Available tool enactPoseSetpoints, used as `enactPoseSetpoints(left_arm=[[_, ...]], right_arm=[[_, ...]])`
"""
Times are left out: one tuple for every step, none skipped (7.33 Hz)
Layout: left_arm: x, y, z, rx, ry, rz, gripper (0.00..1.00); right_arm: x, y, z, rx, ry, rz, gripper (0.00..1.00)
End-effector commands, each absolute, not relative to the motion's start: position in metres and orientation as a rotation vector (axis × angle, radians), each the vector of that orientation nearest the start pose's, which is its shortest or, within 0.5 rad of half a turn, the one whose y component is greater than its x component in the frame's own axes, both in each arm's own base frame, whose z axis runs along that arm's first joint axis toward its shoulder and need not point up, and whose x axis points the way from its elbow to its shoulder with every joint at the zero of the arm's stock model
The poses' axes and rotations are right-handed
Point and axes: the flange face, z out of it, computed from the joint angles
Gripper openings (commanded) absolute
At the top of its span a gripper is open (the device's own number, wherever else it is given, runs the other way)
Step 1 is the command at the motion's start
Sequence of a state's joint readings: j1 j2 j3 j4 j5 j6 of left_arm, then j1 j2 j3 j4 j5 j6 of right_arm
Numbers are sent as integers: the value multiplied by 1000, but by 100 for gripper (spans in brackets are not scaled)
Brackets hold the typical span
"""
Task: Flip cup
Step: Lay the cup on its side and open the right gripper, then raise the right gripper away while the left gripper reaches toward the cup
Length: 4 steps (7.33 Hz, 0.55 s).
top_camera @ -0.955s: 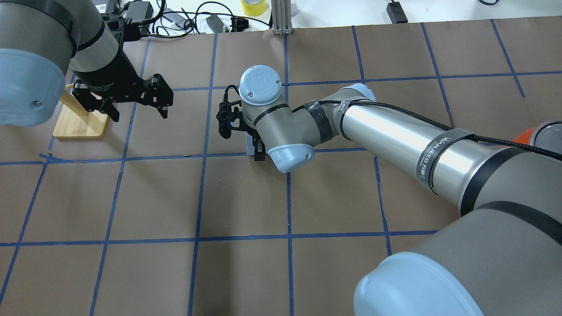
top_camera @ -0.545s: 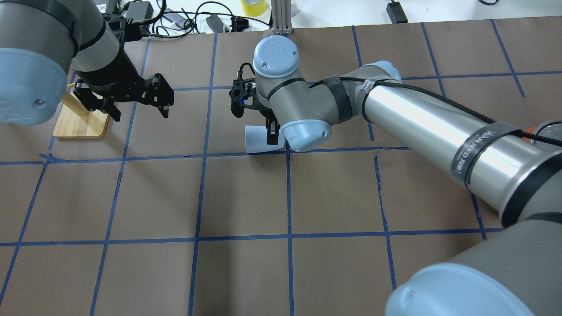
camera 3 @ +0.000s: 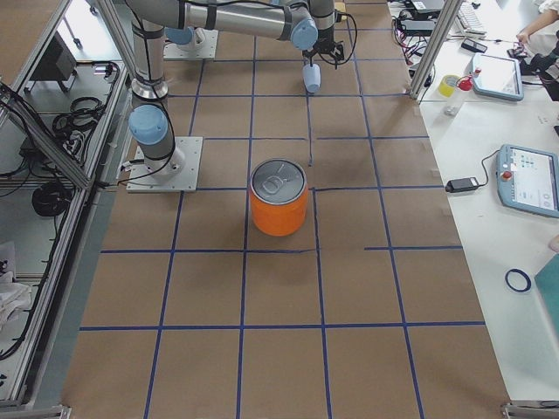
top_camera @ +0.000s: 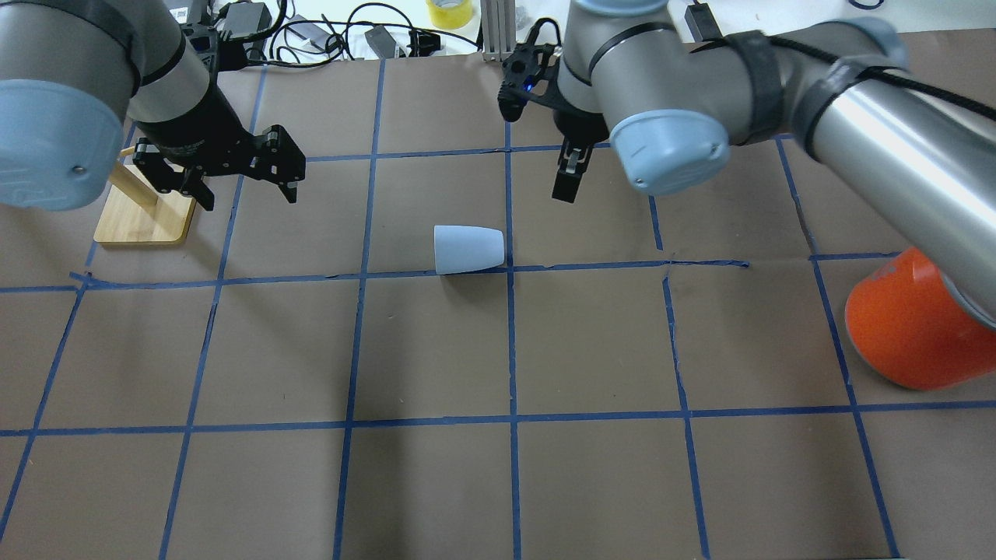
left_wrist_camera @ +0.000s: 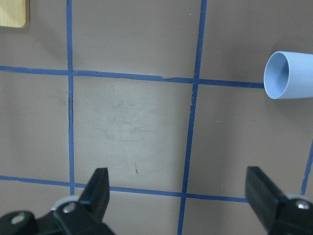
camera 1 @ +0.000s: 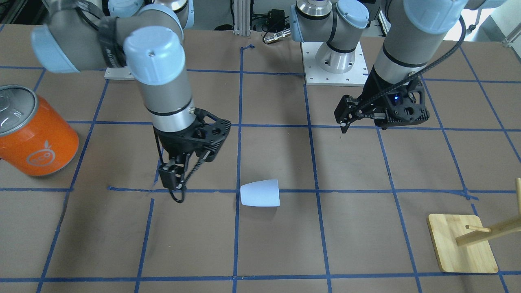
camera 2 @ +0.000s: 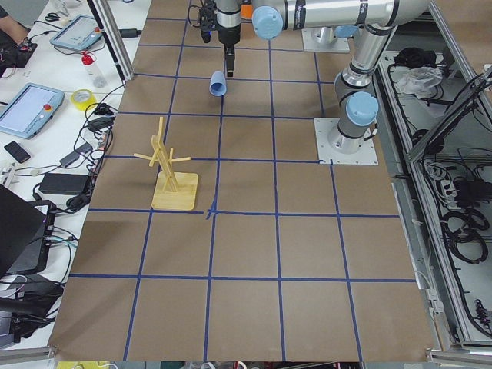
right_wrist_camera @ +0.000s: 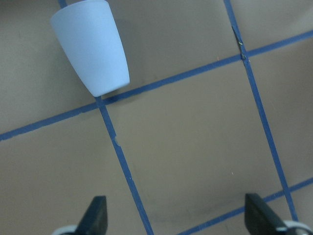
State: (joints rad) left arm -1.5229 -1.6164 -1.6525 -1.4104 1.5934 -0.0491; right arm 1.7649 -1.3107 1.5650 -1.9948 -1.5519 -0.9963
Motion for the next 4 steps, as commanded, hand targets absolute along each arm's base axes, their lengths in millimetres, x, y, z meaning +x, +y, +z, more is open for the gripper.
enactPoseSetpoints(left_arm=[[-129,-554,405,-238,3366,-96,100],[-135,-573,379,-256,3432,-118,100],[-147,-581,337,-267,3565,-59,100],[-151,-586,293,-264,3612,-86,100]], right_arm=[[180,-549,447,-1507,2794,-243,100],[177,-543,452,-1358,2855,-213,100],[172,-541,458,-1320,2882,-223,100],[171,-536,467,-1179,2939,-250,100]])
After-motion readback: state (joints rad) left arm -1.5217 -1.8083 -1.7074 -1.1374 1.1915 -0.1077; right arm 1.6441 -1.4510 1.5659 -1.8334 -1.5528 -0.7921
